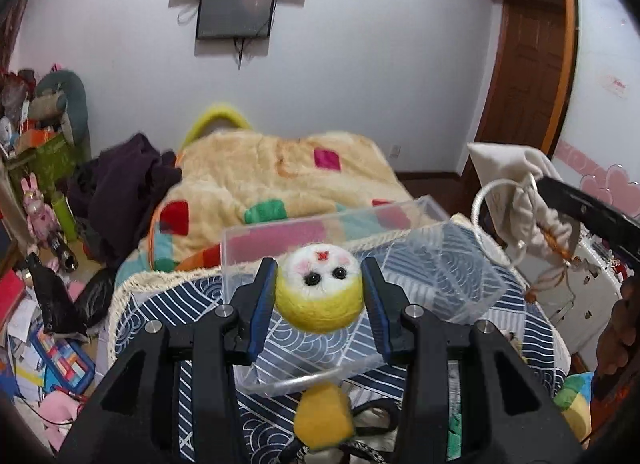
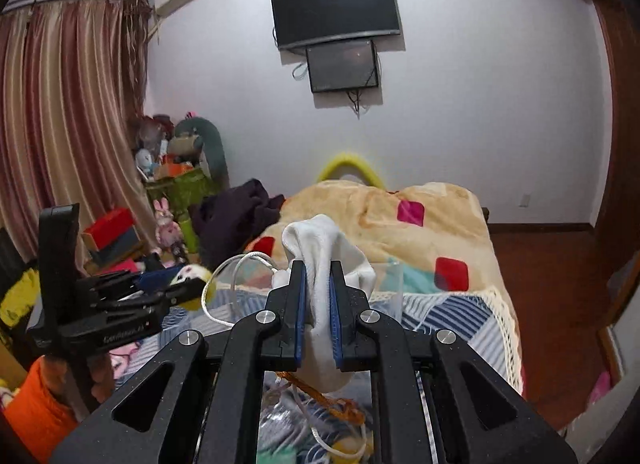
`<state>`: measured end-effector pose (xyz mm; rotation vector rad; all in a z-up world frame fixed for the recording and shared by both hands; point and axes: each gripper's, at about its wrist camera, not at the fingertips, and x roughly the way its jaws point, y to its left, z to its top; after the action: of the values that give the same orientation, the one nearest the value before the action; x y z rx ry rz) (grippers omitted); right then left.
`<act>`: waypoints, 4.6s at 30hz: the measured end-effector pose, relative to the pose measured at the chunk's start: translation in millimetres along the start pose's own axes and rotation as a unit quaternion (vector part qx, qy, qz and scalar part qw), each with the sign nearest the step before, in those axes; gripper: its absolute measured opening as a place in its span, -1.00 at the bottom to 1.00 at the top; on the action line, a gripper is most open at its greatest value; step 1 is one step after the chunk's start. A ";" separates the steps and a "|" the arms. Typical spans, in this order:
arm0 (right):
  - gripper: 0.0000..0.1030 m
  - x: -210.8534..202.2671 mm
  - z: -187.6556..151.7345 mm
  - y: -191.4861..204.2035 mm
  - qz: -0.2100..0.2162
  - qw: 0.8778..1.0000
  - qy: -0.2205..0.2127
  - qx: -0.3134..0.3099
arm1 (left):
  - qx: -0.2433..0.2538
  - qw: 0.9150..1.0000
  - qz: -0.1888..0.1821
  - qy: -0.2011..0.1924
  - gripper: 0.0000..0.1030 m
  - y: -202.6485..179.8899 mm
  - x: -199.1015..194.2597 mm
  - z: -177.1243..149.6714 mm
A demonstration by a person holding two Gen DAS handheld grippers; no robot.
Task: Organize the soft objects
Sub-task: 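Drop yellow ball into clear box with left tool while right tool drops white bag, then grasp yellow sponge with left tool while right tool grasps floral scrunchie, then release sponge into clear box with left tool while right tool releases scrunchie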
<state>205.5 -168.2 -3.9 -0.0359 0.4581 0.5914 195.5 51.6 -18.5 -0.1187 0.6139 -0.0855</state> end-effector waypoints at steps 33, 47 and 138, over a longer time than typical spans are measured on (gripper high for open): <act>-0.04 7.3 -0.9 -2.1 -0.003 0.998 0.053 -0.031 | 0.016 0.999 0.008 0.038 0.44 4.1 6.6 4.6; 0.39 -37.4 -60.6 -24.1 -0.070 0.996 0.052 -0.024 | 0.031 0.999 0.033 0.025 0.59 0.7 -34.0 -50.5; -0.23 60.6 -35.5 -13.4 -0.041 0.991 0.122 -0.043 | 0.055 0.997 0.012 0.062 0.23 -28.1 42.9 -17.2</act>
<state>242.9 -153.0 -63.0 -0.2103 0.6662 0.5267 219.2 17.4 -53.0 0.0004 0.7320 -0.1039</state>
